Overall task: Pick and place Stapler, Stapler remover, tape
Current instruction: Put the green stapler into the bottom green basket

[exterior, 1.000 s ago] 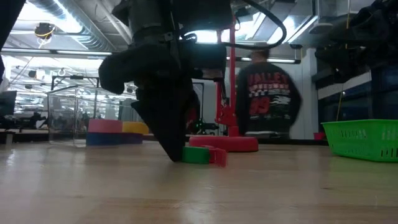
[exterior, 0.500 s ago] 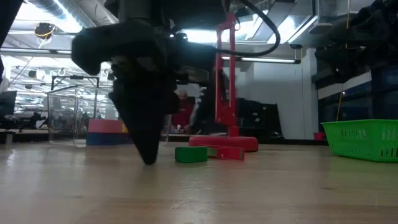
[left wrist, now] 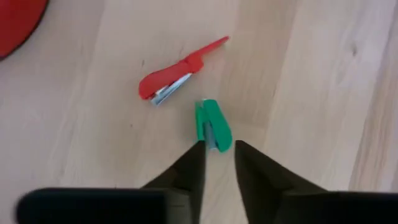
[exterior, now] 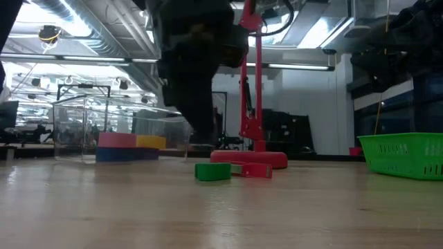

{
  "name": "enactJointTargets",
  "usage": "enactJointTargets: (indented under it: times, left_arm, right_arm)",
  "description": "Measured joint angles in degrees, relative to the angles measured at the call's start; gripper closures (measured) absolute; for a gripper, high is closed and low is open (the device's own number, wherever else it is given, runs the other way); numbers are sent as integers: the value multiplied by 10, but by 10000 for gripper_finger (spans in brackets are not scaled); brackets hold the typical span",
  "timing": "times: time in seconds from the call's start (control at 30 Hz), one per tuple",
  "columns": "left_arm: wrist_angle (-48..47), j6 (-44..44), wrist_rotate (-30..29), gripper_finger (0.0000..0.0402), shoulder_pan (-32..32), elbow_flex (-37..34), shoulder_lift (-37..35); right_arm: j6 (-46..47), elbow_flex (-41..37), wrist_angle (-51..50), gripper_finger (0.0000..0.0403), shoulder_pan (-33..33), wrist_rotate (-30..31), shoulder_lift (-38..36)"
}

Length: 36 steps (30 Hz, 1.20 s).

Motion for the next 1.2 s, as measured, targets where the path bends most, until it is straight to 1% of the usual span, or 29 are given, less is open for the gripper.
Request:
enactJointTargets:
  times: [0.1, 0.23, 0.37, 0.5, 0.67, 0.77, 0.87, 1.0, 1.17, 1.2]
  left_arm:
    - [17, -14, 7, 280, 3, 0, 8]
    - [16, -33, 2, 221, 3, 0, 22]
    - [30, -66, -23, 177, 3, 0, 36]
    - [55, -69, -26, 153, 2, 0, 47]
    - [59, -78, -26, 147, 0, 0, 58]
    - [44, -83, -30, 154, -2, -1, 65]
    - [36, -82, -38, 179, -6, 0, 69]
    - [21, -82, -44, 240, -11, 0, 69]
    - [12, -83, -43, 341, -14, 0, 68]
    - [12, -84, -39, 348, -14, 0, 68]
  right_arm:
    - [0, 0, 0, 171, 0, 0, 0]
    - [0, 0, 0, 171, 0, 0, 0]
    - [0, 0, 0, 171, 0, 0, 0]
    - [0, 0, 0, 171, 0, 0, 0]
    - [0, 0, 0, 171, 0, 0, 0]
    - [0, 0, 0, 171, 0, 0, 0]
    - [0, 0, 0, 171, 0, 0, 0]
    - [0, 0, 0, 171, 0, 0, 0]
    - [0, 0, 0, 171, 0, 0, 0]
    - [0, 0, 0, 171, 0, 0, 0]
